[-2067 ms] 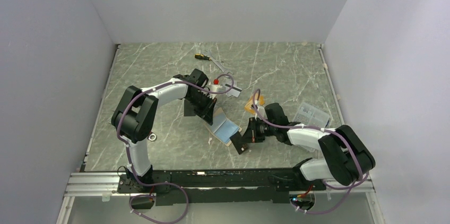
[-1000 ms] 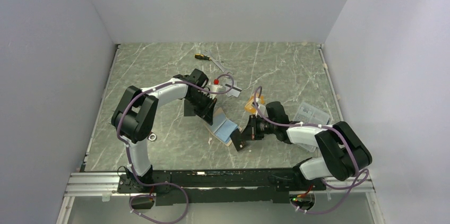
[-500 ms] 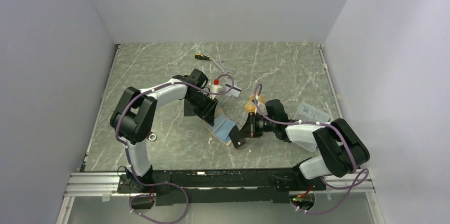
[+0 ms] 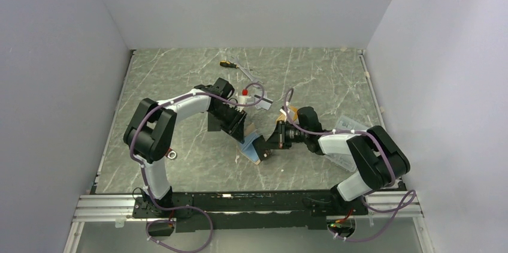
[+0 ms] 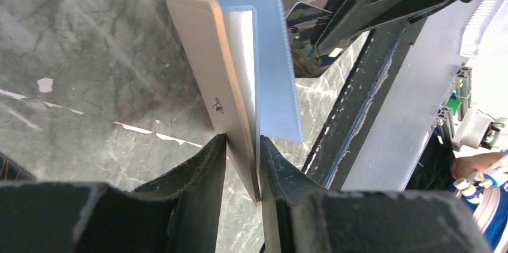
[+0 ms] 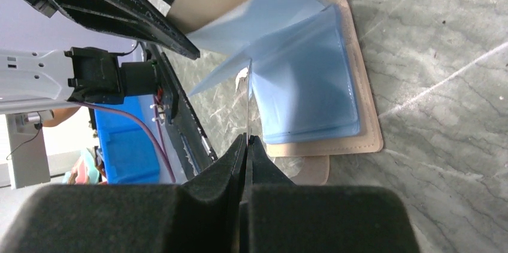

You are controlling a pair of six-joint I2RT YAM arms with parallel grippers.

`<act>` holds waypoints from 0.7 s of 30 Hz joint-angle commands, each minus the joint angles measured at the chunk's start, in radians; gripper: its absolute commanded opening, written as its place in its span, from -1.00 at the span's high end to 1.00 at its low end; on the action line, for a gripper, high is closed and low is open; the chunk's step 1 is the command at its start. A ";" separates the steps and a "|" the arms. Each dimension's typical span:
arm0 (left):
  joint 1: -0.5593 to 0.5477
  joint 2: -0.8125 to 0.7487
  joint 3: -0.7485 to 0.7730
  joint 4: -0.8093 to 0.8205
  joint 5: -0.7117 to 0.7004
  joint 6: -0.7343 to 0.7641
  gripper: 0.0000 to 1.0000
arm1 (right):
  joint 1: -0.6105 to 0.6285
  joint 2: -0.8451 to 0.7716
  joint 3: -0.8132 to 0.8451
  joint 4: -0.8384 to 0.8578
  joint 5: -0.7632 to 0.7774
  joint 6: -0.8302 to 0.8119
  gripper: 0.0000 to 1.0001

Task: Put the credit cards into the card holder
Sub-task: Open the card holder at the center of the board.

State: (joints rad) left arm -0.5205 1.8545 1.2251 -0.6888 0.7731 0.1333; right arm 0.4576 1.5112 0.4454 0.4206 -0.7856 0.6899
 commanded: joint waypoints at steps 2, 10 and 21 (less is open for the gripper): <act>0.006 -0.029 0.025 0.013 0.111 -0.003 0.35 | -0.004 0.023 0.051 0.064 -0.028 -0.004 1.00; 0.023 -0.021 0.024 0.017 0.113 -0.017 0.38 | 0.006 0.072 0.057 0.134 -0.034 0.034 1.00; 0.047 -0.043 -0.003 0.042 0.060 -0.040 0.63 | 0.022 0.068 0.074 0.128 -0.033 0.035 1.00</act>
State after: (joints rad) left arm -0.4763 1.8545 1.2247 -0.6731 0.8379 0.1059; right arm 0.4721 1.5929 0.4911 0.5030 -0.7963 0.7296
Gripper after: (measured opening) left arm 0.215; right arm 0.008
